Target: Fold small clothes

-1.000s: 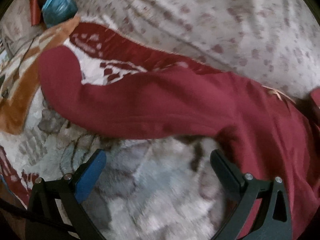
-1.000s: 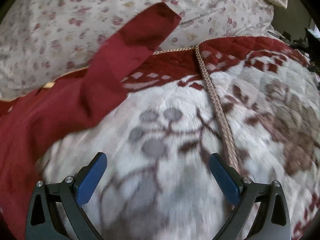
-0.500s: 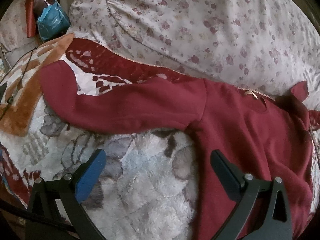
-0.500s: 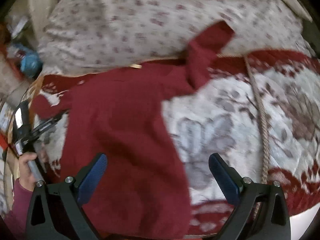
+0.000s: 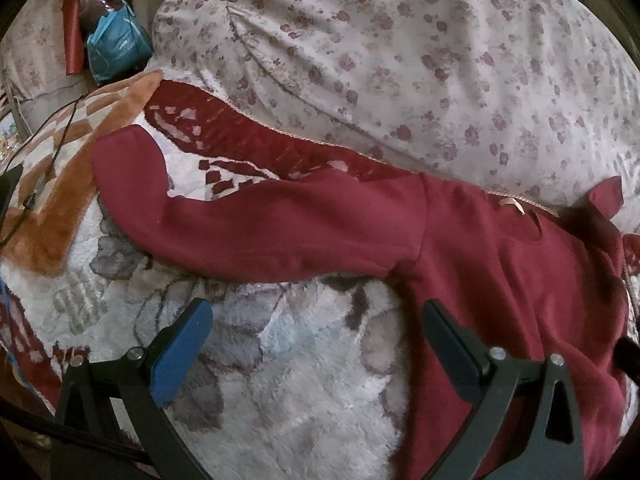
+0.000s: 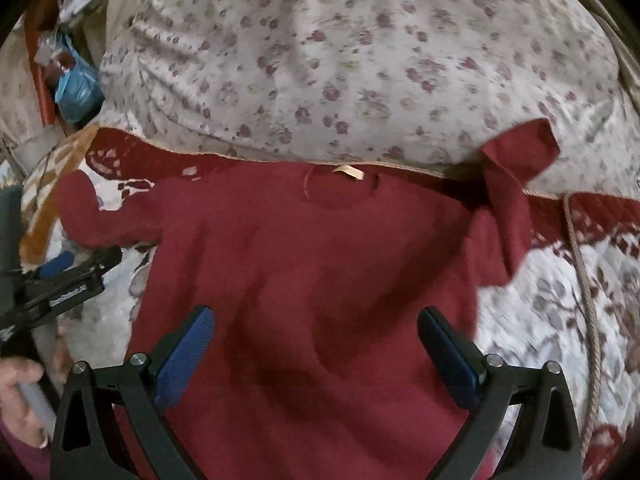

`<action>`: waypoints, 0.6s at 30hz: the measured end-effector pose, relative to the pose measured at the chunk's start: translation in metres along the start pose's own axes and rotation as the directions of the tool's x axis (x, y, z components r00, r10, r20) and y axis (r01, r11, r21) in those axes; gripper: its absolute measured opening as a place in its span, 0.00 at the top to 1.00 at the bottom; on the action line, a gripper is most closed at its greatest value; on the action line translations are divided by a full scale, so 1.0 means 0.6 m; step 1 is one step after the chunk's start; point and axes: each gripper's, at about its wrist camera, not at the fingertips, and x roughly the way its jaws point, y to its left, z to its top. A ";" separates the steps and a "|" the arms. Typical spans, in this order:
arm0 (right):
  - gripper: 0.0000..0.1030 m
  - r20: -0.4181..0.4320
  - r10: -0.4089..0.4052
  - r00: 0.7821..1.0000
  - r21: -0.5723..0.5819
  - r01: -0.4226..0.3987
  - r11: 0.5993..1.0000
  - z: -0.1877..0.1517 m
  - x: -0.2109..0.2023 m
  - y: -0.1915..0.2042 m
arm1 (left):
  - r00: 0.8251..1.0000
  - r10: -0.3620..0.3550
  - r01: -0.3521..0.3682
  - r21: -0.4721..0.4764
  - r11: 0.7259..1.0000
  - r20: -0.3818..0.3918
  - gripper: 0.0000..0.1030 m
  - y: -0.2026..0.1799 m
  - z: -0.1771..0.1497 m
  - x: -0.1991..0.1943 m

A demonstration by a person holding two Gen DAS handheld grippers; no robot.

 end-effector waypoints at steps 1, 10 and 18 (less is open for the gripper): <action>0.00 0.004 0.003 1.000 -0.005 -0.003 1.000 0.002 0.012 0.008 | 1.000 0.003 -0.003 -0.001 1.000 0.000 0.00 0.000 0.001 0.001; 0.00 -0.012 -0.048 0.999 0.006 0.048 0.999 0.013 0.077 0.025 | 1.000 -0.007 0.007 0.002 1.000 -0.009 0.00 -0.009 0.003 0.015; 0.00 0.000 -0.030 1.000 0.027 0.030 0.999 0.017 0.086 0.030 | 1.000 0.005 -0.004 0.028 1.000 -0.004 0.00 -0.023 0.005 0.023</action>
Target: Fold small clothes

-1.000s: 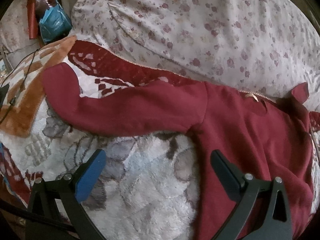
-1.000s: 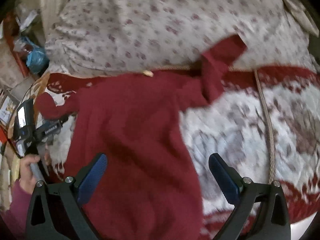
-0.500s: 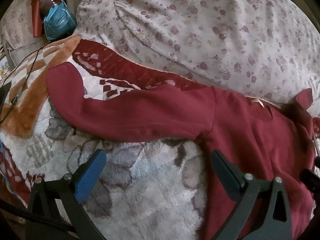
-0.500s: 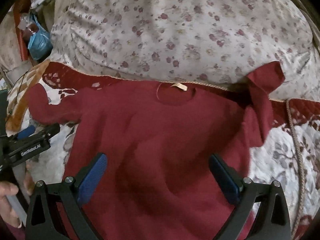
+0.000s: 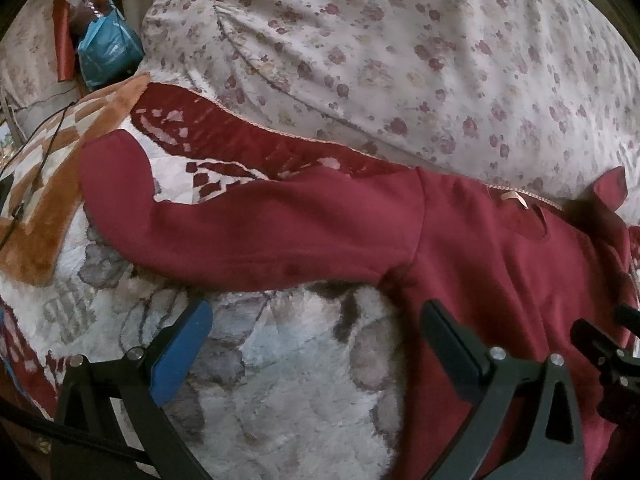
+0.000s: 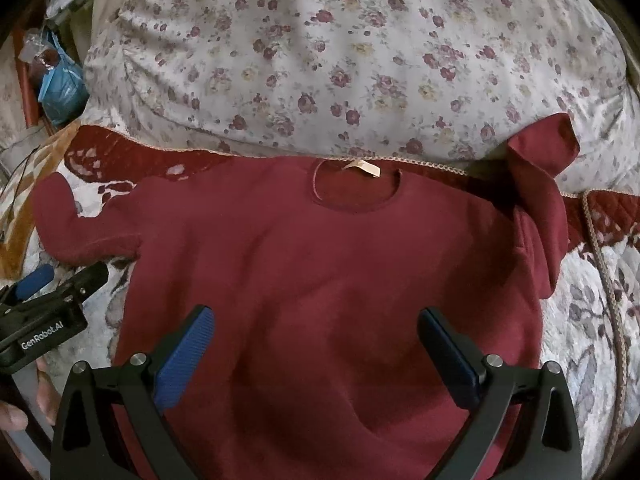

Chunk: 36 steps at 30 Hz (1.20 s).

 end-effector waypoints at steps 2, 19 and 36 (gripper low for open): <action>0.00 0.001 0.002 1.000 -0.004 -0.002 1.000 0.001 0.001 0.001 | 1.000 0.000 0.000 0.005 1.000 0.004 0.00 -0.004 0.000 0.000; 0.00 0.006 -0.009 1.000 0.004 0.009 1.000 0.003 0.009 -0.004 | 1.000 -0.005 0.005 -0.003 1.000 0.017 0.00 -0.003 0.000 -0.001; 0.00 -0.034 0.010 0.999 0.004 -0.010 1.000 -0.007 0.028 0.007 | 1.000 0.024 -0.024 -0.020 1.000 0.015 0.00 0.009 0.003 0.003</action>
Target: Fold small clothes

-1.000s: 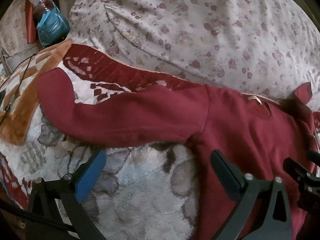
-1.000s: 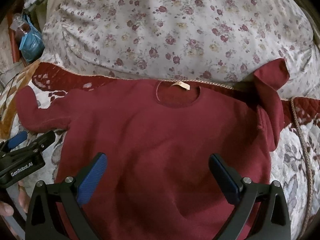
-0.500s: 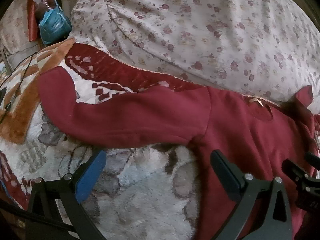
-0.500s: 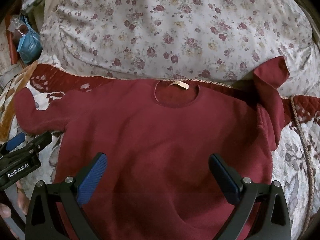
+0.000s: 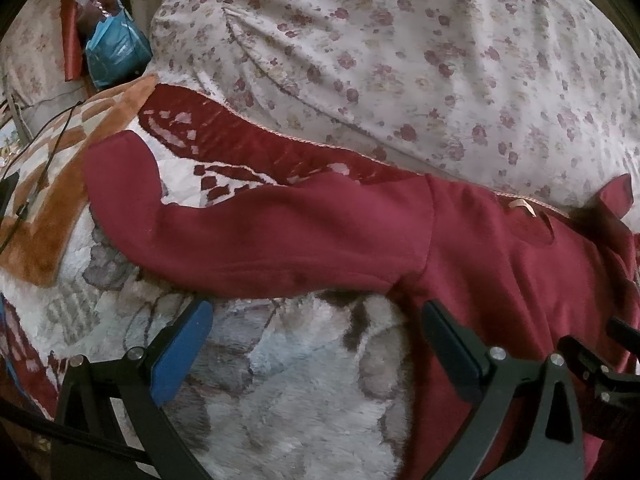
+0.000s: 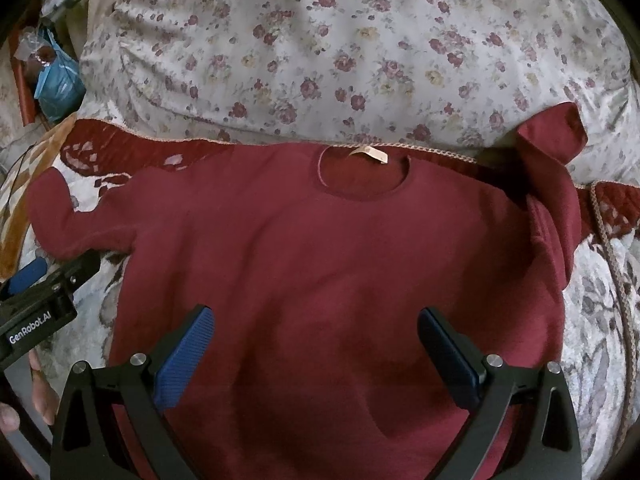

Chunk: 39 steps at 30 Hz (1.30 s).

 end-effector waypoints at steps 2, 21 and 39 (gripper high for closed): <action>0.00 0.003 -0.003 1.000 -0.007 0.003 1.000 0.000 0.000 0.003 | 1.000 0.001 -0.001 -0.003 1.000 -0.005 0.00 0.002 0.000 0.002; 0.00 -0.008 -0.008 1.000 -0.002 0.008 1.000 -0.001 0.010 0.007 | 1.000 0.004 -0.004 -0.001 1.000 -0.007 0.00 0.006 0.002 0.003; 0.00 -0.003 -0.010 1.000 -0.001 0.010 1.000 0.003 0.017 0.009 | 0.998 0.051 -0.049 -0.075 0.996 0.021 0.00 0.046 0.019 0.000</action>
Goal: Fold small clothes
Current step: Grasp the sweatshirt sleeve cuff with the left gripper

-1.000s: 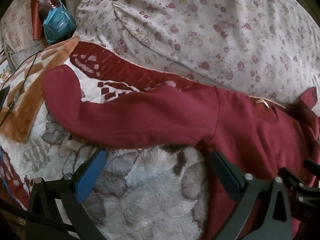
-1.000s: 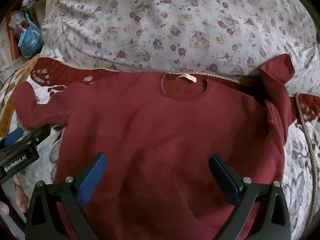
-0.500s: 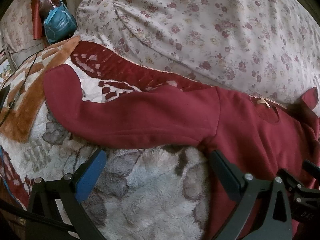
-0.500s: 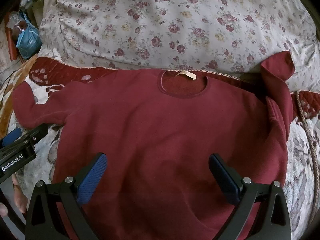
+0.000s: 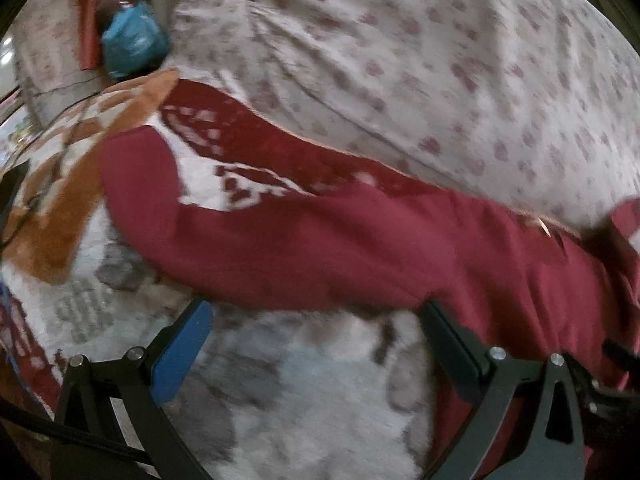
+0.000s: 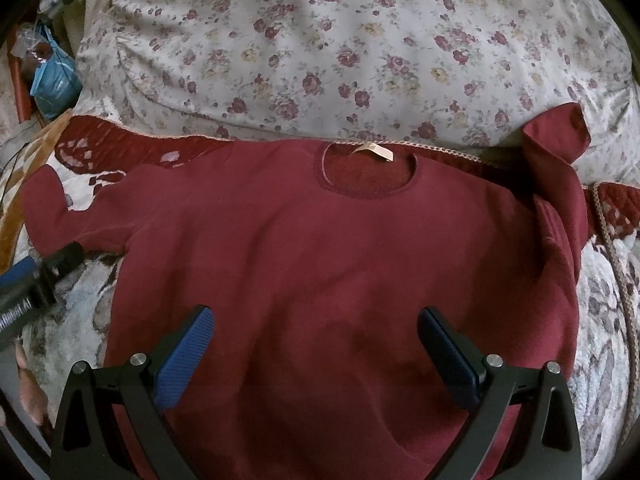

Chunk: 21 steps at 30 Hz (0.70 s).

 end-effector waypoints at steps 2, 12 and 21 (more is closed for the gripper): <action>0.00 -0.002 0.008 1.000 0.001 -0.008 1.000 0.000 0.002 0.000 | 0.998 0.057 -0.056 -0.041 0.998 0.021 0.00 0.024 0.009 0.001; 0.00 -0.024 0.029 0.999 -0.026 -0.030 0.999 0.004 0.005 0.010 | 0.963 0.266 -0.270 -0.155 0.950 -0.047 0.00 0.133 0.071 0.055; 0.00 -0.051 0.052 0.997 -0.031 -0.054 0.998 -0.001 0.015 0.016 | 0.955 0.283 -0.298 -0.278 0.913 -0.093 0.09 0.200 0.105 0.096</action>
